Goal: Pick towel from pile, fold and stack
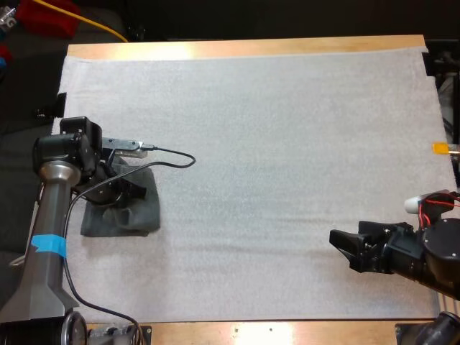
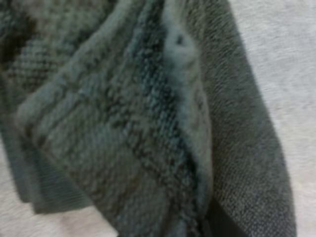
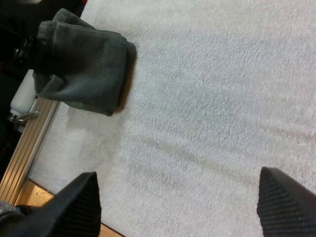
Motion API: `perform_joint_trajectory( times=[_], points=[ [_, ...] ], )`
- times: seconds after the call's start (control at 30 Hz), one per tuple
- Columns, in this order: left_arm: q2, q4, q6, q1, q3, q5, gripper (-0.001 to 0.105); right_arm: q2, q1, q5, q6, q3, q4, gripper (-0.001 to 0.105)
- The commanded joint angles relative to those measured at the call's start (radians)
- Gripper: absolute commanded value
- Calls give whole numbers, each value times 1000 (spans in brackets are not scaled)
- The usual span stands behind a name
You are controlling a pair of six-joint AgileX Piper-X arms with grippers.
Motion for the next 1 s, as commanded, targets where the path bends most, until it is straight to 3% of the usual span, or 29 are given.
perform_joint_trajectory(
  times=[0.0,0.07,0.17,0.3,0.4,0.47,0.6,0.7,0.83,0.97],
  points=[
    [-8,-17,8,0,-3,-40,0,-3,1,-1,-4,-3,2,65],
    [-2,-28,9,0,0,-67,1,-3,1,-1,-4,-3,2,65],
    [19,-35,9,0,-1,-136,11,-3,1,-1,-4,-3,2,65],
    [62,-43,-12,0,-1,-315,43,-3,1,-1,-4,-3,2,65],
    [87,-44,-18,0,-1,-397,64,-3,1,-1,-4,-3,2,65],
    [89,-46,-30,0,-1,-435,69,-3,1,-1,-4,-3,2,65],
    [84,-47,-62,0,-9,-516,69,-3,1,-1,-4,-3,2,65],
    [66,-40,-84,0,-14,-463,69,-3,1,-1,-4,-3,2,65],
    [39,-33,-99,0,-14,-233,69,-3,1,-39,-4,-3,-3,65],
    [32,-36,-106,0,-13,-179,69,-3,1,-87,-4,-3,-20,65]
  ],
)
